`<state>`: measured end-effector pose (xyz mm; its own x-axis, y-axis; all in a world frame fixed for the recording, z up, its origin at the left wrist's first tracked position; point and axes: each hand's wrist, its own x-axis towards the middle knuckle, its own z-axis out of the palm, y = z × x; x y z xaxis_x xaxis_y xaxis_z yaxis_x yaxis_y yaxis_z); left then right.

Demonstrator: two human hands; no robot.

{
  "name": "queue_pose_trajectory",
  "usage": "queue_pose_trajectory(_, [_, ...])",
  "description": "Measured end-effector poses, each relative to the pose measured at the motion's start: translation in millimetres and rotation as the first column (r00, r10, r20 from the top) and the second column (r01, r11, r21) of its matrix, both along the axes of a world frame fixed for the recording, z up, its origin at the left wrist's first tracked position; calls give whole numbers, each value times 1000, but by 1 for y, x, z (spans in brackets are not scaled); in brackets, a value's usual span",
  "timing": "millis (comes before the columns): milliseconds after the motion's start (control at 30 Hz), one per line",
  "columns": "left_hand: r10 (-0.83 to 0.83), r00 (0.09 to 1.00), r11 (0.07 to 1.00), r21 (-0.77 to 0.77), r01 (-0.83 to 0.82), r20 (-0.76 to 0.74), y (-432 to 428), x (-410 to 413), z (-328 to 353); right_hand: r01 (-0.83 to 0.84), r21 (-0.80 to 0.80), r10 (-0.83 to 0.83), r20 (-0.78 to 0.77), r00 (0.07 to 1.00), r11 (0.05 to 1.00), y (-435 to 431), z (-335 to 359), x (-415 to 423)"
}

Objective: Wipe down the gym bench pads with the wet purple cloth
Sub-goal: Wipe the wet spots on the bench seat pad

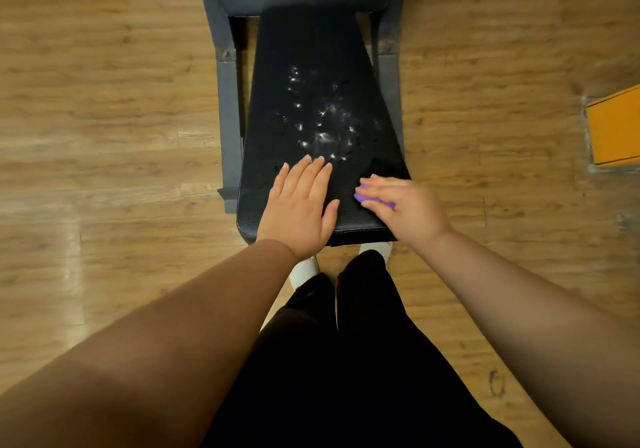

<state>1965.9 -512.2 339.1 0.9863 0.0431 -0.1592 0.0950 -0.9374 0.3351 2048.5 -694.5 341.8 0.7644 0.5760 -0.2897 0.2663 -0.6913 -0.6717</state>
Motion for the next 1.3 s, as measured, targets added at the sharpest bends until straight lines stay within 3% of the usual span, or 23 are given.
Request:
queue_pose_trajectory(167, [-8, 1000, 1000, -7, 8, -5, 0, 0, 0, -183, -8, 183, 27, 983, 983, -13, 7, -3])
queue_pose_trajectory(300, [-5, 1000, 1000, -21, 5, 4, 0, 0, -1, 35, -13, -35, -4, 999, 999, -1, -6, 17])
queue_pose_trajectory(367, [-6, 1000, 1000, -27, 6, 6, 0, 0, -1, 45, -7, -44, 18, 999, 999, 1, -5, 9])
queue_pose_trajectory(567, [-10, 1000, 1000, -22, 10, 19, 0, -1, -2, -180, 10, 179, 60, 982, 984, -15, 9, -8])
queue_pose_trajectory(733, [-3, 1000, 1000, -22, 3, 21, 0, -1, -3, 96, -47, -94, 43, 995, 994, 8, 2, 7])
queue_pose_trajectory(867, [-4, 1000, 998, -61, 3, -13, 1, -1, -2, 70, -48, -73, -71, 995, 996, 9, 20, -19])
queue_pose_trajectory(933, [19, 999, 992, -120, -22, -26, 2, 0, -1, 231, 13, -225, -178, 958, 973, 7, 33, -17])
queue_pose_trajectory(1000, [64, 997, 966, -248, -74, -50, 4, 2, 6, 484, 113, -433, -305, 848, 868, 11, 45, -10])
queue_pose_trajectory(1100, [153, 981, 811, -552, -194, -120, -7, 7, 32, 637, 203, -507, -451, 735, 743, 27, 58, -10])
queue_pose_trajectory(1200, [259, 916, 486, -778, -399, -307, -26, 15, 60, 813, 258, -436, -739, 514, 522, 45, 68, -18])
queue_pose_trajectory(1233, [297, 883, 390, -798, -460, -364, -29, 16, 67, 841, 282, -396, -783, 480, 462, 46, 70, -19])
queue_pose_trajectory(1300, [340, 837, 251, -816, -521, -430, -32, 16, 73, 835, 339, -348, -791, 502, 434, 46, 71, -22])
